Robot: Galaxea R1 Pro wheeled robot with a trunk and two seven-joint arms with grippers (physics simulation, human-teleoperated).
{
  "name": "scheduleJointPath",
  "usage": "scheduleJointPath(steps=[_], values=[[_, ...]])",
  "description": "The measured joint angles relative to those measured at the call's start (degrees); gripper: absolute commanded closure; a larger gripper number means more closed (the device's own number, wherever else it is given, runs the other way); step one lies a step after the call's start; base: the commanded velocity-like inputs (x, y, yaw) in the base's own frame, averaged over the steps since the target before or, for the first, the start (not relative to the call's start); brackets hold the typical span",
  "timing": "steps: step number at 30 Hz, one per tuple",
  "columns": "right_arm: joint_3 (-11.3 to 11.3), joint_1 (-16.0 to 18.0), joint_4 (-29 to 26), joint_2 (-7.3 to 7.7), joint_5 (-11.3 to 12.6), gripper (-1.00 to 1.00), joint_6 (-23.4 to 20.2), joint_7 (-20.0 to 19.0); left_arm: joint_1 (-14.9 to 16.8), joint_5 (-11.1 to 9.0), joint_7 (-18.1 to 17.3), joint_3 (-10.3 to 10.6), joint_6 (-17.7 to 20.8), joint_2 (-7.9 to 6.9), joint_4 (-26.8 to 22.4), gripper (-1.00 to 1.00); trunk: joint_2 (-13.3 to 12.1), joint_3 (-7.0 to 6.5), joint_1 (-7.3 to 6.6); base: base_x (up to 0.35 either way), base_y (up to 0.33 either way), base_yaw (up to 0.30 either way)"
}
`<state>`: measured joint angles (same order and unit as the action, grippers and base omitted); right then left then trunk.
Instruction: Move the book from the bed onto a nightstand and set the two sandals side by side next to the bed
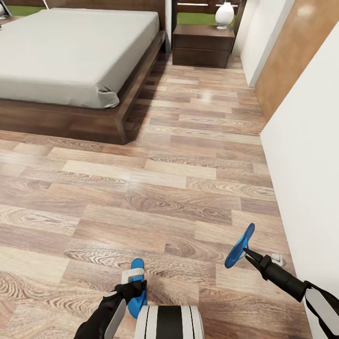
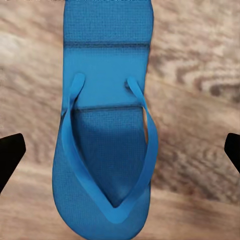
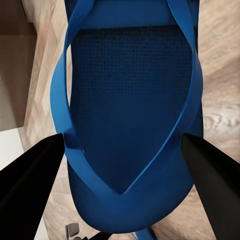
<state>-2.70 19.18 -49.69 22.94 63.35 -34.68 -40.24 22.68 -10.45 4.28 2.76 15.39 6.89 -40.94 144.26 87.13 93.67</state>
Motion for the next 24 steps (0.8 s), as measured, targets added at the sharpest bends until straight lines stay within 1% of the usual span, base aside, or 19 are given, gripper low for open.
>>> scheduleJointPath(steps=[2, 5, 7, 17, 20, 24], values=[[-0.03, -0.01, -0.01, 0.01, 0.0, 1.0, 0.0, 0.0, 0.0, 0.12, 0.76, -0.01, -0.08, 0.03, 0.0, -1.0, 0.0, 0.0, 0.0, 0.0, 0.0, 0.0], [-0.01, -0.03, 0.0, 0.0, -0.01, 1.0, 0.0, 0.0, 0.0, 0.1, 3.63, 0.04, -0.34, 0.12, 0.05, -1.0, 0.0, 0.0, 0.0, 0.0, 0.0, 0.0], [0.0, 0.0, 0.0, 0.0, 0.0, 1.0, 0.0, 0.0, 0.0, 0.03, 4.53, 0.07, -0.74, 0.16, 0.07, -1.0, 0.0, 0.0, 0.0, 0.0, 0.0, 0.0], [-0.04, 0.01, 0.01, 0.0, -0.01, 1.0, 0.0, 0.0, 0.0, -0.1, 4.63, 0.14, -0.95, 0.24, 0.09, -1.0, 0.0, 0.0, 0.0, 0.0, 0.0, 0.0], [0.0, -0.01, 0.02, 0.0, -0.02, 1.0, 0.0, -0.05, 0.0, -0.11, 4.62, 0.25, -0.95, 0.24, 0.09, -1.0, 0.04, 0.66, 0.08, 0.0, 0.0, 0.0], [0.01, -0.02, 0.02, 0.0, -0.11, 1.0, 0.04, 0.0, 0.0, -0.11, 4.62, 1.71, -0.95, 0.2, 0.09, -1.0, 0.09, 1.54, 0.18, 0.0, 0.0, 0.0]])
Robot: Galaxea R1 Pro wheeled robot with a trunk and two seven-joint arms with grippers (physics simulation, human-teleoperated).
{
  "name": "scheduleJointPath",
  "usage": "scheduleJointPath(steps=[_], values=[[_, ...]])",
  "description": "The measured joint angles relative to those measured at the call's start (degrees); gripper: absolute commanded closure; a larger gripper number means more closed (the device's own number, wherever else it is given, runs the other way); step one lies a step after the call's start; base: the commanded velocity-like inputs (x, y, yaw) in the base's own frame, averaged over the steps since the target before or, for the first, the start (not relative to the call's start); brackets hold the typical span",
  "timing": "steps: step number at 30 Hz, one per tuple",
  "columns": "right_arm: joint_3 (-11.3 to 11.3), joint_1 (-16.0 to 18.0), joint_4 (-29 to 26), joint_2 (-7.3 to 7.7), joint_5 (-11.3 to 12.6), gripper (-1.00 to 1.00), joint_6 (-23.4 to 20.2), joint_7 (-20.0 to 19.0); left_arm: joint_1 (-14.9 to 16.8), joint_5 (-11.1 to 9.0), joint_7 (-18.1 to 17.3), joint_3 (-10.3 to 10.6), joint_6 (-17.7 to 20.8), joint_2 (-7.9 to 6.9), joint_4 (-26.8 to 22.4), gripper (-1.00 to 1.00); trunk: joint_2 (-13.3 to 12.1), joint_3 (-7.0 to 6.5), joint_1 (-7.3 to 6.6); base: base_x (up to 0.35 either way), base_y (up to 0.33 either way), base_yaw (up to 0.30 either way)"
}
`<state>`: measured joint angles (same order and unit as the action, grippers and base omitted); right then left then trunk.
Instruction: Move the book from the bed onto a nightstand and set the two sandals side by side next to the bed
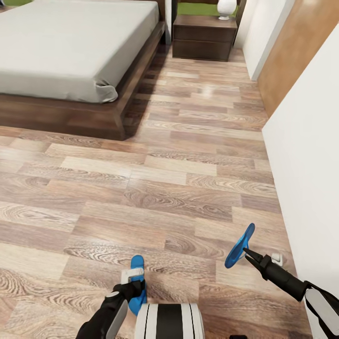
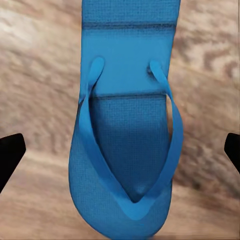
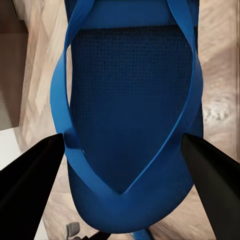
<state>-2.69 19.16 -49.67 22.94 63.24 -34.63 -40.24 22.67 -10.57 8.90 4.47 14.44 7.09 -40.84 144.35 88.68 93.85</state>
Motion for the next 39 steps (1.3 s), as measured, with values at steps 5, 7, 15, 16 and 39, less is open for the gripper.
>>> scheduleJointPath(steps=[5, 7, 15, 16, 39], values=[[-0.02, 0.01, -0.03, 0.0, 0.1, 1.0, -0.04, 0.0, 0.0, 0.01, 0.0, 1.04, -0.02, -0.02, -0.01, -1.0, 0.03, 0.45, 0.05, 0.0, 0.0, 0.0], [0.0, 0.01, -0.02, 0.0, 0.1, 1.0, -0.04, 0.0, 0.0, 0.01, 0.0, 1.11, -0.04, -0.02, -0.01, -1.0, 0.03, 0.45, 0.05, 0.0, 0.0, 0.0], [-0.04, -0.01, -0.01, 0.0, 0.1, 1.0, -0.04, 0.0, 0.0, 0.01, 0.02, 1.22, -0.05, -0.02, -0.01, -1.0, 0.03, 0.45, 0.04, 0.077, -0.062, 0.0], [-0.01, -0.01, -0.02, 0.0, 0.09, 1.0, -0.04, 0.0, 0.0, 0.01, 0.03, 1.23, -0.07, -0.02, -0.01, -1.0, 0.03, 0.45, 0.05, 0.011, -0.01, 0.0], [-0.01, 0.0, 0.0, 0.0, 0.11, 1.0, -0.04, 0.0, 0.0, 0.01, 0.09, 1.16, -0.08, -0.02, -0.01, -1.0, 0.14, 2.22, 0.25, 0.001, -0.001, 0.0]])
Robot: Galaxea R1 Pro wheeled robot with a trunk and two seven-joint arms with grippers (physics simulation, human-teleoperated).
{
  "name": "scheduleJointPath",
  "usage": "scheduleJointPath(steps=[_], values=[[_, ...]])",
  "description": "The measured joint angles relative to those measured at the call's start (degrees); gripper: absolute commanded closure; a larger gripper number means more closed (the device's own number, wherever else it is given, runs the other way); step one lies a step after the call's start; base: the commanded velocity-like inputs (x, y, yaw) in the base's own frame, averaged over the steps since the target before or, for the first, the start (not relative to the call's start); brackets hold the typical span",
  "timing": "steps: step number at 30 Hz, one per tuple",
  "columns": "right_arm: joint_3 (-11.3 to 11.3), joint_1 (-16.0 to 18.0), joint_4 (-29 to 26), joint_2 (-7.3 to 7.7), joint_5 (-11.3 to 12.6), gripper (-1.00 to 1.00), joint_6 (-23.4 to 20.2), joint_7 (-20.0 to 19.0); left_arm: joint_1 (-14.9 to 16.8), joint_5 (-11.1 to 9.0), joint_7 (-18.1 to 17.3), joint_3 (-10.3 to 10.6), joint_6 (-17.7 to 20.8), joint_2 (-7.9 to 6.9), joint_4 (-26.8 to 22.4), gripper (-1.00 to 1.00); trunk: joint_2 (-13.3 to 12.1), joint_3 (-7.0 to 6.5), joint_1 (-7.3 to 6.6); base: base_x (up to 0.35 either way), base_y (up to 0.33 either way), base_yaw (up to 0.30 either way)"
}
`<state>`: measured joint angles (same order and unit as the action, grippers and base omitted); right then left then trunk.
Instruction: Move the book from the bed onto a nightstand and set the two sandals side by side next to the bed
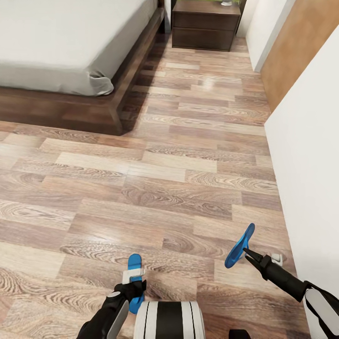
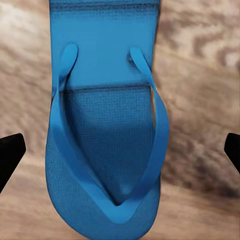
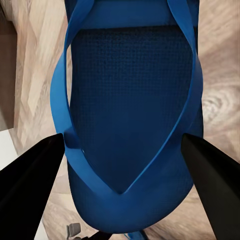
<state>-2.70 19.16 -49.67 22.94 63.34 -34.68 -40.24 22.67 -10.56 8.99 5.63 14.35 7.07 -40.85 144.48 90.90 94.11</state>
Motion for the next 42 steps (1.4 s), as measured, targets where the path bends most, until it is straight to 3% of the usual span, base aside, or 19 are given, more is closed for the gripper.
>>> scheduleJointPath(steps=[4, 10, 16, 20, 42], values=[[0.02, 0.0, 0.0, 0.0, 0.0, 1.0, 0.0, 0.0, 0.0, 0.0, 0.0, 0.01, 0.03, 0.0, 0.0, -1.0, 0.0, 0.0, 0.0, 0.0, 0.0, 0.0], [-0.02, 0.0, 0.0, 0.0, -0.09, 1.0, 0.04, 0.0, 0.0, 0.0, 0.0, 0.04, 0.02, 0.0, 0.0, -1.0, 0.08, 1.32, 0.16, 0.0, 0.0, 0.0], [-0.01, 0.01, -0.01, 0.0, 0.0, 1.0, 0.0, 0.0, 0.0, 0.0, 0.0, 0.0, 0.05, 0.0, 0.0, -1.0, 0.08, 1.33, 0.15, 0.0, 0.0, 0.0], [0.01, 0.01, 0.01, 0.0, -0.1, 1.0, 0.04, 0.0, 0.0, 0.0, 0.0, -0.01, 0.08, 0.0, 0.0, -1.0, 0.13, 2.21, 0.26, 0.0, 0.0, 0.0], [0.0, 0.02, -0.01, 0.0, -0.01, 1.0, 0.0, 0.0, 0.0, 0.0, 0.08, -0.01, 0.09, -0.06, 0.0, -1.0, 0.13, 2.22, 0.26, 0.045, 0.0, 0.0]])
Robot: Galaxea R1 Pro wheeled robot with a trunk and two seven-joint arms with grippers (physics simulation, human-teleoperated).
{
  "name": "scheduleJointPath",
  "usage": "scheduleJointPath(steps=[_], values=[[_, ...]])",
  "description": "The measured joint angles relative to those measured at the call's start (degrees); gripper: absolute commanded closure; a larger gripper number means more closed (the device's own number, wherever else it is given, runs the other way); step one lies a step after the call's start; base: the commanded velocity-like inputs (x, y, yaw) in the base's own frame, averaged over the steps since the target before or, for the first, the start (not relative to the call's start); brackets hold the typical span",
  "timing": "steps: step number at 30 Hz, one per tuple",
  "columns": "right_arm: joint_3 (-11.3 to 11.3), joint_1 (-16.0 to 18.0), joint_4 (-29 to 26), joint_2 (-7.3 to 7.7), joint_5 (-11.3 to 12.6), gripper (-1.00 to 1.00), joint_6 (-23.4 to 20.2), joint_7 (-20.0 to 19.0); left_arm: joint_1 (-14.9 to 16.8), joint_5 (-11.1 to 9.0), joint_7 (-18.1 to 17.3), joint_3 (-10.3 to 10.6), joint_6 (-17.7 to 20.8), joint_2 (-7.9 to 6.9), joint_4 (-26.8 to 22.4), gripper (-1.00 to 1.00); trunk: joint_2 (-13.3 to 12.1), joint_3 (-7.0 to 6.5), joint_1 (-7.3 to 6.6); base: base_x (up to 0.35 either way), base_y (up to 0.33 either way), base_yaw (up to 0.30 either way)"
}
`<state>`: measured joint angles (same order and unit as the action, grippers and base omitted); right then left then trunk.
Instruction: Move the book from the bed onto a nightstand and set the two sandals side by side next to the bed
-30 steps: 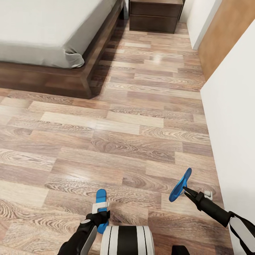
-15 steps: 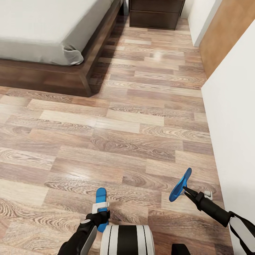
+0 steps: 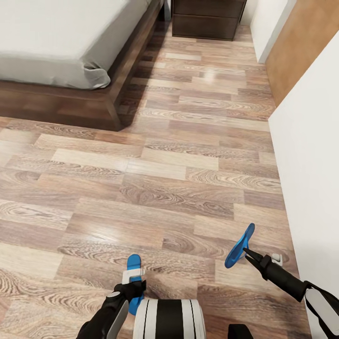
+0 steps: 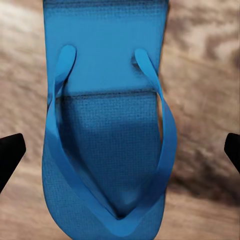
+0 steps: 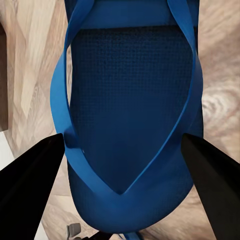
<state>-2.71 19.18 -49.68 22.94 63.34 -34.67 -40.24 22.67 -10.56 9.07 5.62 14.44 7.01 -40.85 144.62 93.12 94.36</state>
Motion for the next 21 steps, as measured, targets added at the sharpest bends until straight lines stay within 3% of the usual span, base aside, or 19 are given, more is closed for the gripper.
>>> scheduleJointPath(steps=[21], values=[[0.1, 0.0, -0.03, 0.0, -0.01, 1.0, 0.05, 0.08, 0.0, -0.05, 0.01, 0.0, 0.0, 0.06, -0.01, -1.0, 0.0, 0.0, 0.0, 0.0, 0.0, 0.0]])
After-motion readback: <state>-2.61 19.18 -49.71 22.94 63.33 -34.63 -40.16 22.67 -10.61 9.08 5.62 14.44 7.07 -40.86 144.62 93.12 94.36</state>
